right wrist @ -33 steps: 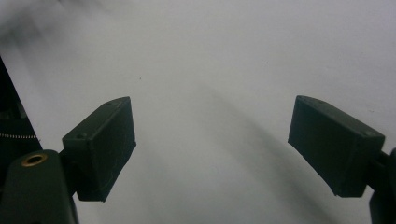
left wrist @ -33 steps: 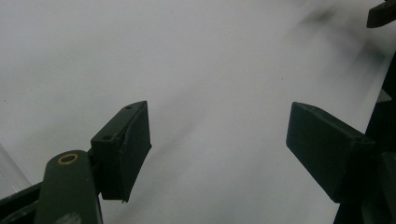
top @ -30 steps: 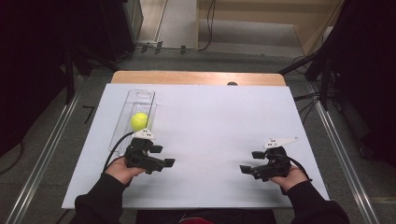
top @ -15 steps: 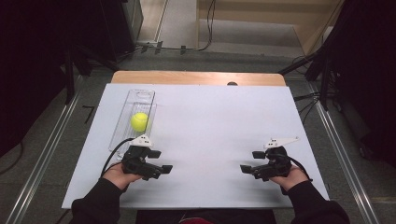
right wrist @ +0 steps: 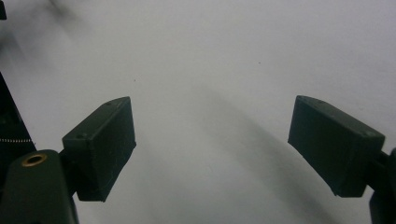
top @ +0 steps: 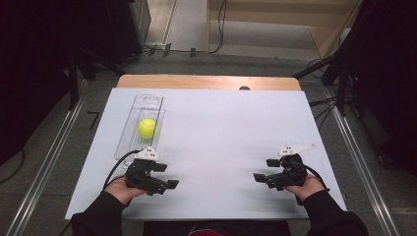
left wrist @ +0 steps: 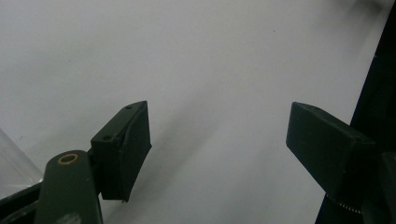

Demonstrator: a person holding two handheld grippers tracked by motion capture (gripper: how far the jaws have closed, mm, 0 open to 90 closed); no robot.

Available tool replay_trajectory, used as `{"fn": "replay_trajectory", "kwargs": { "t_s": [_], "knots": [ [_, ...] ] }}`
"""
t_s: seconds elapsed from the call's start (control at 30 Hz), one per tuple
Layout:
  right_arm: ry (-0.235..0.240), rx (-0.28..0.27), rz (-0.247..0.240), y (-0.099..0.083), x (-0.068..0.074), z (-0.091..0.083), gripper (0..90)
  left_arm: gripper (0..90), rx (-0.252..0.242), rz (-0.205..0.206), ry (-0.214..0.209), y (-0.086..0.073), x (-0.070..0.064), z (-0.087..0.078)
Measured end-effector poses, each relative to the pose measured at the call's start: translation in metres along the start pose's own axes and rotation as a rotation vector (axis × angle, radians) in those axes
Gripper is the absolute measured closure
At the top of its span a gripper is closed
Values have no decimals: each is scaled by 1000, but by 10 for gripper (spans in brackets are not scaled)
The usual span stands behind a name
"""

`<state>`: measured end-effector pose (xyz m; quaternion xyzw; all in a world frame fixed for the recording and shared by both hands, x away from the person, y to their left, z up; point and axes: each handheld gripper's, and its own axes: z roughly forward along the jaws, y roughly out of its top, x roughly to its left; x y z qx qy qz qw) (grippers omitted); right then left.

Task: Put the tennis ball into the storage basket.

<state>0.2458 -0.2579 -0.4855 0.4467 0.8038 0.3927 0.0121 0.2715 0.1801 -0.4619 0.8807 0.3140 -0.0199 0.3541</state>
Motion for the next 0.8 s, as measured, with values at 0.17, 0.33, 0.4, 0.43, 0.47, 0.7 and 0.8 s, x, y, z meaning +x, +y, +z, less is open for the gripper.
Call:
{"fn": "replay_trajectory", "kwargs": {
  "t_s": [0.17, 0.33, 0.4, 0.43, 0.47, 0.7, 0.8],
  "knots": [
    [0, 1, -3, 0, 0, 0, 128, 226, -2, 2, 0, 0, 0, 0],
    [-1, 0, -3, 0, 0, 0, 128, 226, -5, 0, -2, 0, 0, -1],
    [1, 1, -3, 0, 0, 1, 128, 226, -6, 0, -2, -1, 0, 0],
    [0, 2, -3, 0, 0, 1, 128, 226, -6, 0, -2, -1, 0, 0],
    [0, 2, -3, 0, 0, 1, 128, 226, -7, 0, -2, -1, 0, 0],
    [-2, 3, -1, 0, 0, 1, 128, 226, -9, 2, -4, -1, 0, -1],
    [-2, 3, -3, 0, 0, 1, 128, 226, -13, -1, -4, -1, 0, -1]
  ]
}}
